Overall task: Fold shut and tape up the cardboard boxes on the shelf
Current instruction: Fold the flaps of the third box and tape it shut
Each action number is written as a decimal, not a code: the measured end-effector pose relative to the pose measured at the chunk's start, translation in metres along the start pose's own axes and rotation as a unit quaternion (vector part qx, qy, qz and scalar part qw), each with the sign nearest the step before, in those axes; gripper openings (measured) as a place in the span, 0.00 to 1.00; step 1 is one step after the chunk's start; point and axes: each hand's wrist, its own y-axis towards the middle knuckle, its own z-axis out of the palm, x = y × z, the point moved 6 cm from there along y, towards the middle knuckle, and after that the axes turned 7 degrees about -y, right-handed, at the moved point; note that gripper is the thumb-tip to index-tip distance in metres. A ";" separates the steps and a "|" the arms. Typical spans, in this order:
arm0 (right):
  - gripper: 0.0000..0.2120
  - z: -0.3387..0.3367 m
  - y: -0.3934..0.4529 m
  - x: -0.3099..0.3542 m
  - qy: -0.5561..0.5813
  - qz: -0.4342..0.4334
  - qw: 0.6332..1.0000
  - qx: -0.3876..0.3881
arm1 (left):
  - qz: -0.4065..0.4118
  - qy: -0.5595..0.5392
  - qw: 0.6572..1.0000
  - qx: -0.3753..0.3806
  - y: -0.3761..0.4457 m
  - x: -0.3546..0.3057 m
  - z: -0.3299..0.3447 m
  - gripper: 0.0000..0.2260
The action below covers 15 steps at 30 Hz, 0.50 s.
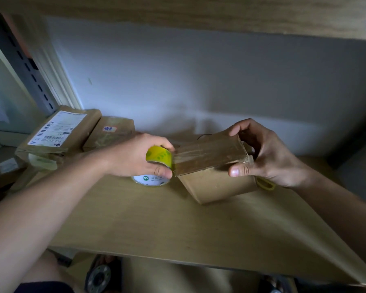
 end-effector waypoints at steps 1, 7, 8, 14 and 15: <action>0.45 0.000 0.000 -0.001 -0.002 -0.004 1.000 0.004 | 0.003 0.000 1.000 -0.005 0.000 0.001 -0.001 0.30; 0.46 0.003 -0.011 -0.012 -0.040 0.017 0.998 0.050 | 0.031 0.028 0.999 -0.032 -0.001 -0.007 0.011 0.27; 0.46 0.002 -0.012 -0.014 -0.039 0.019 0.998 0.050 | 0.037 0.028 0.998 -0.039 0.000 -0.010 0.012 0.26; 0.47 0.001 -0.017 -0.020 -0.083 0.036 0.992 0.084 | 0.068 0.022 0.996 -0.059 0.003 -0.021 0.018 0.18; 0.48 0.001 -0.017 -0.021 -0.091 0.043 0.991 0.090 | 0.071 0.022 0.996 -0.059 0.004 -0.022 0.019 0.19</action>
